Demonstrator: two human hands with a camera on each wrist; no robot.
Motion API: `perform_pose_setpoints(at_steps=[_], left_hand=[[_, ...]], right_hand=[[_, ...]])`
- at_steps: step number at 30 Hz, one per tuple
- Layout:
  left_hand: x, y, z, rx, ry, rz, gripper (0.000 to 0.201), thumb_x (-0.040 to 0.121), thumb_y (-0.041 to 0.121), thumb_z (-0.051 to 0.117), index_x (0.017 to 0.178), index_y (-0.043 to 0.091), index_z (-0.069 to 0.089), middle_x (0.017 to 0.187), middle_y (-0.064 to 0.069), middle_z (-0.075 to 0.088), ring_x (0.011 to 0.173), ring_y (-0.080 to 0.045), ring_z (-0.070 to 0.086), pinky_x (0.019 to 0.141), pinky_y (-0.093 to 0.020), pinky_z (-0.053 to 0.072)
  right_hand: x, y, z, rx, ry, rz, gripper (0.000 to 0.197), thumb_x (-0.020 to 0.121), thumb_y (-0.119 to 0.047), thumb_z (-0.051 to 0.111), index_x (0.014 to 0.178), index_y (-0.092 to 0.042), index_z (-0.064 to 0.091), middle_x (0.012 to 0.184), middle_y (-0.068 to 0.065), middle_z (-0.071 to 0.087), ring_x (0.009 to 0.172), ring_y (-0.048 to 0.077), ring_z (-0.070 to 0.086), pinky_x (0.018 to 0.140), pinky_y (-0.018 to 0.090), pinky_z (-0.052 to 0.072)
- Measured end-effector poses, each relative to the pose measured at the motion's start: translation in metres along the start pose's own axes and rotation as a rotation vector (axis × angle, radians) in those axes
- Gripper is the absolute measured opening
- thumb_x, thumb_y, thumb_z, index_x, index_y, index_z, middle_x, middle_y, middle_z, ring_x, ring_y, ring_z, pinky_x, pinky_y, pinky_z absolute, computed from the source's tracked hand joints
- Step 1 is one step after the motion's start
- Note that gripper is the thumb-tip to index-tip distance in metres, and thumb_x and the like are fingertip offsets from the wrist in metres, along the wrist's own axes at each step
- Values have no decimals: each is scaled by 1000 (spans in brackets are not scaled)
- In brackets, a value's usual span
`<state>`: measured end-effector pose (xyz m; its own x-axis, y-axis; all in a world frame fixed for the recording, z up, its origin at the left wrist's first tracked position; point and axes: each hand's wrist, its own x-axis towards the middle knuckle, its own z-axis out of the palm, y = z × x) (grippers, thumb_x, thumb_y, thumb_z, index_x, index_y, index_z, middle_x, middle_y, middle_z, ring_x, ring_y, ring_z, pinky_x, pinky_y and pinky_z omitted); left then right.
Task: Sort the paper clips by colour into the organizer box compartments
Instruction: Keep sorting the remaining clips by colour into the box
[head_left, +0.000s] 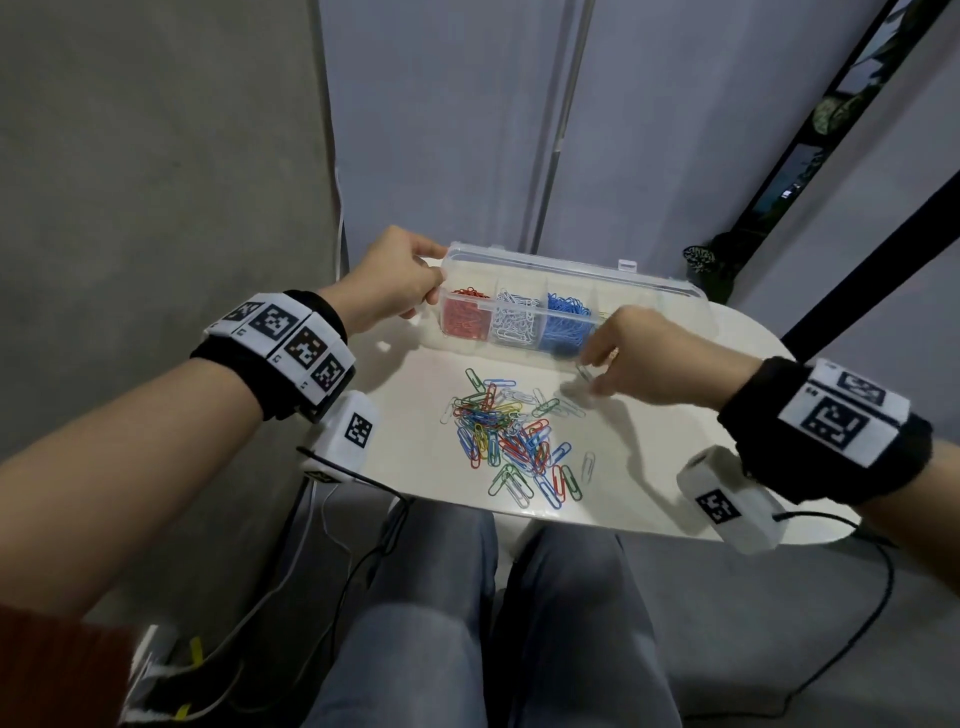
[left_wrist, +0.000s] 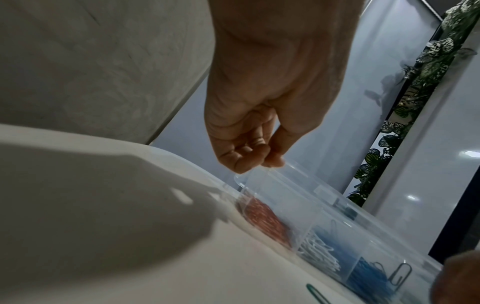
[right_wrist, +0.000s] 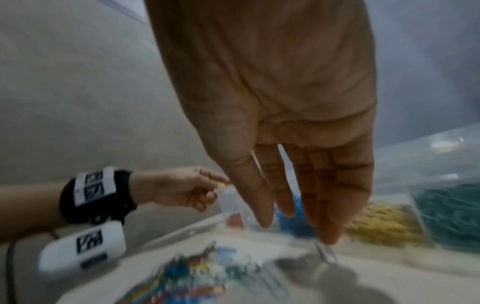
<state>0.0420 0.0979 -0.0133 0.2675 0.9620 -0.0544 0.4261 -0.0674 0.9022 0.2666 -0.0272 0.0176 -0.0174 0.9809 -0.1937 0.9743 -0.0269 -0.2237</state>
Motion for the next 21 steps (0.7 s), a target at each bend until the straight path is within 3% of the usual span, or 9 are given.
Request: perform_pose_setpoints(at_steps=[3, 5, 6, 9, 12, 15, 18, 21], left_hand=[[0, 0, 0, 12, -1, 7, 35, 95, 4, 53, 130, 8, 57, 58, -3, 54, 44, -8, 41, 49, -24, 38], [0, 0, -1, 11, -2, 6, 35, 95, 4, 53, 129, 8, 57, 58, -3, 54, 45, -9, 40, 48, -24, 37], [-1, 0, -1, 8, -2, 5, 35, 95, 4, 53, 130, 7, 56, 58, -3, 54, 46, -10, 40, 48, -24, 37], [-1, 1, 1, -2, -1, 0, 36, 95, 3, 52, 132, 6, 53, 59, -5, 54, 48, -12, 40, 50, -26, 37], [-1, 2, 1, -5, 0, -4, 37, 95, 3, 52, 133, 5, 53, 59, -5, 53, 47, -11, 40, 49, -25, 36], [-1, 2, 1, 0, 4, -7, 38, 95, 3, 53, 133, 6, 53, 59, -4, 54, 47, -11, 40, 49, -24, 36], [-1, 2, 0, -2, 0, -9, 39, 95, 3, 53, 134, 6, 52, 60, -5, 55, 50, -12, 41, 50, -25, 37], [-2, 2, 0, 2, 2, -8, 39, 95, 4, 53, 134, 6, 52, 61, -5, 55, 51, -12, 42, 50, -26, 38]], right_hand=[[-1, 2, 15, -38, -77, -53, 17, 79, -20, 73, 80, -5, 66, 86, 13, 68, 78, 23, 58, 72, 38, 49], [-5, -2, 19, -21, -83, -105, 12, 75, -20, 76, 74, -13, 67, 80, 4, 66, 73, 16, 55, 71, 37, 47], [-8, -4, 20, -23, -85, -131, 9, 74, -19, 78, 75, -15, 70, 80, 1, 66, 74, 15, 56, 70, 34, 48], [-13, -10, 24, -45, -73, -177, 21, 73, -18, 80, 90, -6, 74, 88, 7, 68, 79, 22, 61, 74, 39, 52], [-10, -11, 28, -28, 2, -162, 16, 79, -16, 76, 91, -6, 71, 87, 6, 68, 79, 22, 61, 74, 35, 52], [-5, -13, 31, -74, 60, -106, 16, 86, -18, 67, 82, -3, 70, 79, 11, 69, 72, 26, 59, 66, 33, 50], [-1, -17, 31, -97, 54, -75, 15, 84, -16, 69, 82, -1, 72, 80, 12, 70, 69, 22, 57, 62, 26, 44], [1, -17, 29, -101, 58, -71, 12, 83, -14, 69, 83, -2, 72, 82, 13, 70, 69, 22, 54, 64, 27, 45]])
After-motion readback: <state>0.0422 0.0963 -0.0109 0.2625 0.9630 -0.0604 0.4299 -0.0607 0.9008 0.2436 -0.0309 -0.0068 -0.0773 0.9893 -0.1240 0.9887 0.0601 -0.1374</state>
